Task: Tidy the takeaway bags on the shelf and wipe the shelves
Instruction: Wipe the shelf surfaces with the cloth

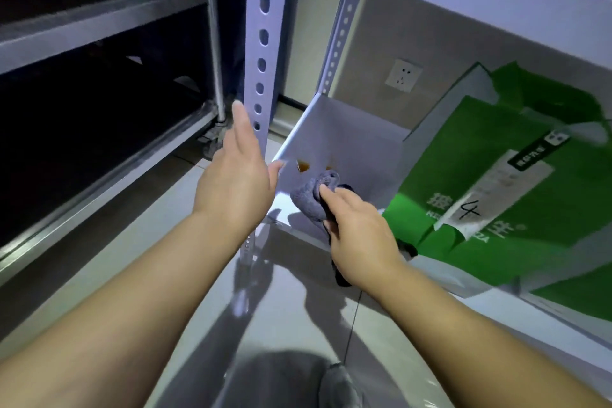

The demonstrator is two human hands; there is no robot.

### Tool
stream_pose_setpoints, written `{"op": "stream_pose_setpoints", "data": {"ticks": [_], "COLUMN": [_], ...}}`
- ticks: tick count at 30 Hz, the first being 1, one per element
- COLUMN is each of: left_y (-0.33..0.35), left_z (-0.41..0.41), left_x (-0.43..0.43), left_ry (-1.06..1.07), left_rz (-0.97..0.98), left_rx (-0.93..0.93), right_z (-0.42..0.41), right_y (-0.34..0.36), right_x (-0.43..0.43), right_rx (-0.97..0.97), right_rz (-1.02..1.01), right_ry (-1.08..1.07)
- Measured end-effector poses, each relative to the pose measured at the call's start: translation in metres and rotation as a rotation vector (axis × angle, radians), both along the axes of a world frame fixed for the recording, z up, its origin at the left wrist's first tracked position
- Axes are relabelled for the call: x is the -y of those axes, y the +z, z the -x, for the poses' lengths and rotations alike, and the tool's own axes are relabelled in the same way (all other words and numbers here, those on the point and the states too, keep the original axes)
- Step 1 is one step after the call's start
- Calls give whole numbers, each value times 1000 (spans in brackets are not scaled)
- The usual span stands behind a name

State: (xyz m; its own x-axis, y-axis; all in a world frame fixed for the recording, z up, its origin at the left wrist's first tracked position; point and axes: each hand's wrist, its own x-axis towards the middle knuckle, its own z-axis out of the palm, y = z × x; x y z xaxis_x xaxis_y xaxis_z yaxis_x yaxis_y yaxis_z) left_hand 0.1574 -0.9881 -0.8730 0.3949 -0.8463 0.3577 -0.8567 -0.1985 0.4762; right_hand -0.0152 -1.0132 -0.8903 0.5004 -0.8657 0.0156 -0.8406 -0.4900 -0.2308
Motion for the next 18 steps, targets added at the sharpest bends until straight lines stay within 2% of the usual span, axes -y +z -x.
{"op": "stream_pose_setpoints", "data": {"ticks": [4,7,11,14,18], "left_y": [-13,-20,-22,-22,-23], "left_z": [-1,-1,-3,-4,-7], "left_x": [9,12,12,11,11], "left_ry": [-6,-36,-56,-55,-63], "left_rz": [85,128,132,107,82], "left_rx": [-72,-44,-9,31,16], "right_z": [-32,-45,-45,-54,-64], "right_y": [-25,-48,-71,-74,-75], "right_x": [13,16,24,37,58], "right_rx": [-46,-79,-92,-19,82], "right_rz": [-67,-111,-63,-49,-111], "right_ry": [-75,-15,16,-110,-456]}}
